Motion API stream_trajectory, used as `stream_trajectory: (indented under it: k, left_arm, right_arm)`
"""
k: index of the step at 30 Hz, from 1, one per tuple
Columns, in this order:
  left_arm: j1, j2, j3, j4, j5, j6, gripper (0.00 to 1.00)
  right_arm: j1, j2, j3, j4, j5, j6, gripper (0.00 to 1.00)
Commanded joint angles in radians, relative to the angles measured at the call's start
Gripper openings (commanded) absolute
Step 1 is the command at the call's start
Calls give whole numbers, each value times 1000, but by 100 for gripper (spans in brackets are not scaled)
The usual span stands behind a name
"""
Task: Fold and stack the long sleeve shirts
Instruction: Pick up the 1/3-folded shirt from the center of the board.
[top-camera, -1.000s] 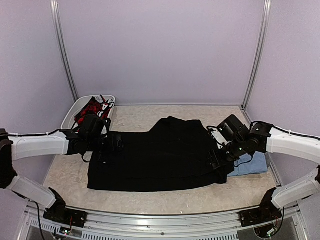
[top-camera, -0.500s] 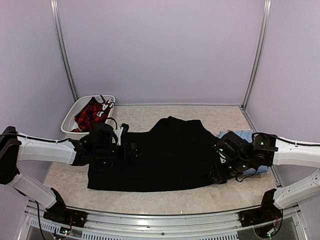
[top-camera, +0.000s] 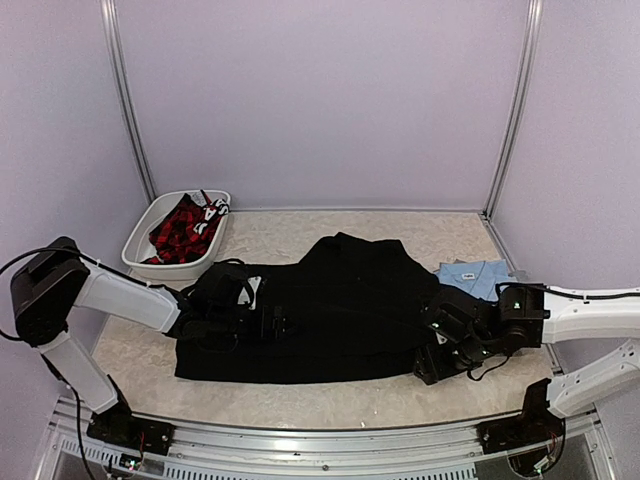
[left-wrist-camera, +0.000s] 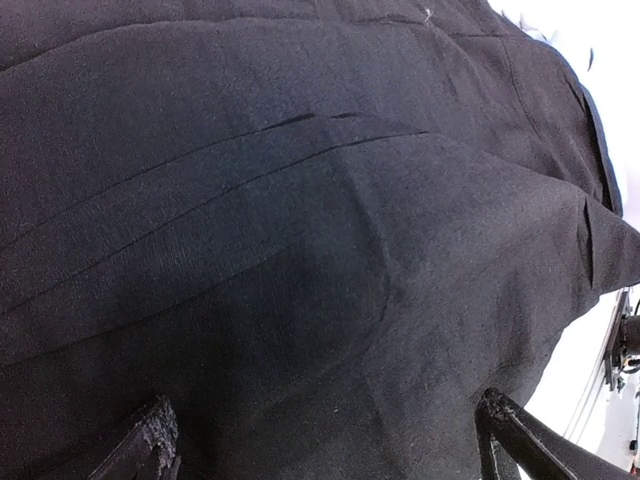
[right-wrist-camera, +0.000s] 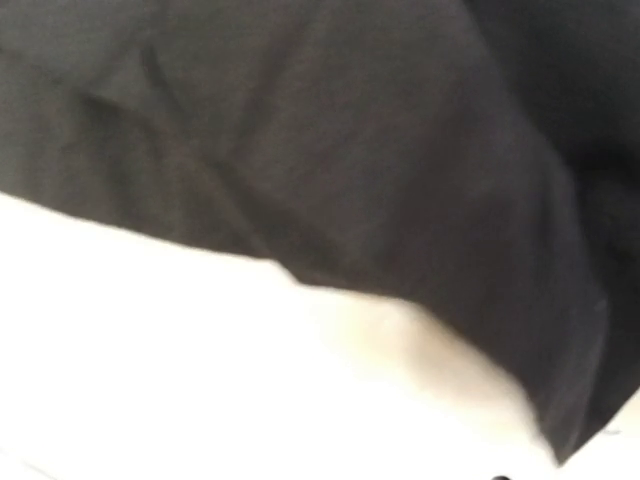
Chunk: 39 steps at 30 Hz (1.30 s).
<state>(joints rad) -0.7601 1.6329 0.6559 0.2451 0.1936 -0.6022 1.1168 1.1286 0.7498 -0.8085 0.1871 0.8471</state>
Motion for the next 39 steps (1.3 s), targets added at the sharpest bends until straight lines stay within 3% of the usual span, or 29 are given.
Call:
stream_trajectory:
  k: [1,13,27,33,39]
  left_arm:
    - [-6,6,-14,26,1,-4,98]
    - [-8,26,-22,10,-14,-7,98]
    - [-31,24,-17,-53,-89,7,99]
    - [-47,-57,4,-39,-94,13,99]
    - [-15,-183,41,-53,-107,44,99]
  right_arm:
    - [-63,45,-16,47,35,-29,68]
    - [-203,111,-27,123,44,-150,68]
    - [-223,66,16,-29,59,-65,69]
    - [-157,-7,137,-4,57,-143,78]
    - [-178,54,236,50,144,-261,80]
